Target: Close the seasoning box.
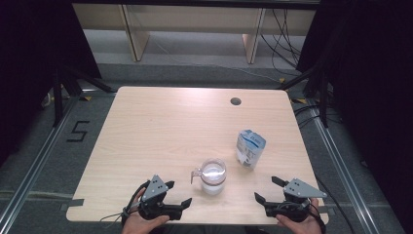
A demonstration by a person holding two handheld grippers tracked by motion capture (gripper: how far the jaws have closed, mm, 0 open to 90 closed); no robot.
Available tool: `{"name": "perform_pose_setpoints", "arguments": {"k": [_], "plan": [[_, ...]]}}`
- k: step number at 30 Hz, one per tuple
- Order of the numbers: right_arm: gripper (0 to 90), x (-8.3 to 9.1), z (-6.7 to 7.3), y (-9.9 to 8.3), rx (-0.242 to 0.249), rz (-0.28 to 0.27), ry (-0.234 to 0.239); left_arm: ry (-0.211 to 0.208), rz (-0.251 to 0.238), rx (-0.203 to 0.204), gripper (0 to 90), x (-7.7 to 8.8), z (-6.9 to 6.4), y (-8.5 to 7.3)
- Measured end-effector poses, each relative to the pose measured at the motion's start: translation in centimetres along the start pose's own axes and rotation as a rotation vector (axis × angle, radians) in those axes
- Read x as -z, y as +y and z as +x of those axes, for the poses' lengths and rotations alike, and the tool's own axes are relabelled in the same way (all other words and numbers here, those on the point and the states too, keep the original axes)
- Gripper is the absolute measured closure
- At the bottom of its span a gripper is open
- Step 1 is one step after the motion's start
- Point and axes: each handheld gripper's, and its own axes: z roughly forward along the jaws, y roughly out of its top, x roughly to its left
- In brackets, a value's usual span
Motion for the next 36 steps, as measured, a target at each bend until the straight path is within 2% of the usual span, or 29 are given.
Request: {"name": "perform_pose_setpoints", "arguments": {"k": [1, 4, 5, 6, 7, 8, 10, 13, 14, 15, 16, 17, 18, 19, 20, 21, 22, 23, 24, 25, 26, 29, 31, 33, 34, 35, 36], "plan": [[15.8, 0.0, 0.1, -0.1, -0.013, -0.002, 0.009, -0.003, 0.002, 0.001, 16.2, 0.0, 0.0, -0.1], [15.8, 0.2, 0.0, -0.2, 0.003, -0.002, 0.005, -0.011, -0.001, 0.004, 15.7, 0.0, 0.0, -0.4], [15.8, 0.4, 0.2, -0.3, -0.025, 0.019, 0.012, -0.009, -0.002, 0.008, 15.7, 0.0, 0.0, -0.5], [15.9, 0.4, 0.2, -0.4, -0.016, 0.009, 0.008, -0.009, -0.003, 0.008, 15.7, 0.0, 0.0, -0.6], [15.8, 0.3, 0.0, -0.4, 0.015, -0.005, 0.007, -0.008, 0.002, 0.007, 15.7, 0.1, 0.1, -0.7], [15.8, 0.4, 0.1, -0.5, -0.007, 0.012, 0.017, -0.01, -0.003, 0.014, 15.6, 0.0, 0.1, -0.8], [15.9, 0.5, 0.3, -0.6, -0.011, 0.03, 0.015, -0.007, 0.004, 0.013, 15.5, 0.1, 0.1, -1.0], [15.9, 0.5, 0.3, -0.7, 0.018, 0.021, 0.02, -0.002, 0.008, 0.012, 15.5, 0.3, 0.0, -1.3], [15.9, 0.6, 0.5, -0.7, -0.01, 0.035, 0.015, -0.004, 0.008, 0.014, 15.5, 0.3, 0.1, -1.4], [15.9, 0.7, 0.4, -0.8, 0.004, 0.035, 0.008, -0.008, 0.011, 0.016, 15.5, 0.3, 0.1, -1.4], [15.9, 0.6, 0.3, -0.8, 0.01, 0.028, 0.025, -0.006, 0.017, 0.021, 15.5, 0.3, 0.1, -1.5], [15.9, 0.7, 0.2, -0.9, 0.03, 0.025, 0.006, -0.008, 0.013, 0.025, 15.5, 0.3, 0.1, -1.6], [15.9, 0.9, 0.6, -0.9, -0.021, 0.048, 0.007, 0.001, 0.025, 0.025, 15.5, 0.3, 0.1, -1.7], [15.9, 0.8, 0.5, -1.0, -0.009, 0.038, 0.014, -0.007, 0.026, 0.025, 15.5, 0.2, 0.1, -1.8], [15.9, 0.8, 0.5, -1.1, -0.018, 0.043, 0.011, -0.009, 0.025, 0.028, 15.5, 0.2, 0.1, -1.9], [15.9, 0.8, 0.2, -1.1, 0.018, 0.031, 0.007, -0.012, 0.033, 0.022, 15.5, 0.2, 0.1, -1.9], [15.9, 0.9, 0.4, -1.2, -0.015, 0.047, 0.012, -0.006, 0.037, 0.019, 15.5, 0.2, 0.0, -2.0], [15.9, 0.9, 0.4, -1.2, -0.01, 0.053, 0.013, -0.012, 0.036, 0.021, 15.5, 0.1, 0.0, -2.0], [15.9, 0.9, 0.6, -1.3, -0.032, 0.055, 0.011, -0.011, 0.041, 0.019, 15.5, 0.1, 0.0, -2.1], [15.9, 0.9, 0.2, -1.3, 0.004, 0.05, 0.014, -0.013, 0.045, 0.017, 15.5, 0.1, 0.0, -2.1], [15.9, 1.0, 0.5, -1.4, -0.022, 0.059, 0.009, -0.013, 0.04, 0.019, 15.5, 0.1, -0.1, -2.2], [15.9, 0.8, 0.3, -1.5, 0.008, 0.067, 0.004, -0.005, 0.052, 0.01, 15.6, 0.1, -0.2, -2.3], [15.9, 1.0, 0.3, -1.6, -0.011, 0.076, 0.012, -0.016, 0.047, 0.0, 15.5, 0.1, -0.2, -2.4], [15.9, 1.0, 0.3, -1.7, 0.0, 0.076, 0.004, -0.012, 0.047, 0.01, 15.5, 0.0, -0.2, -2.5], [15.9, 1.1, 0.3, -1.8, -0.007, 0.088, 0.01, -0.009, 0.058, -0.019, 15.5, 0.1, -0.1, -2.5], [15.9, 1.1, 0.5, -1.9, -0.029, 0.099, 0.001, -0.006, 0.064, -0.021, 15.5, 0.1, 0.0, -2.5], [15.9, 1.1, 0.5, -1.9, -0.023, 0.104, -0.002, -0.004, 0.057, 0.007, 15.5, 0.1, -0.2, -2.5]]}}
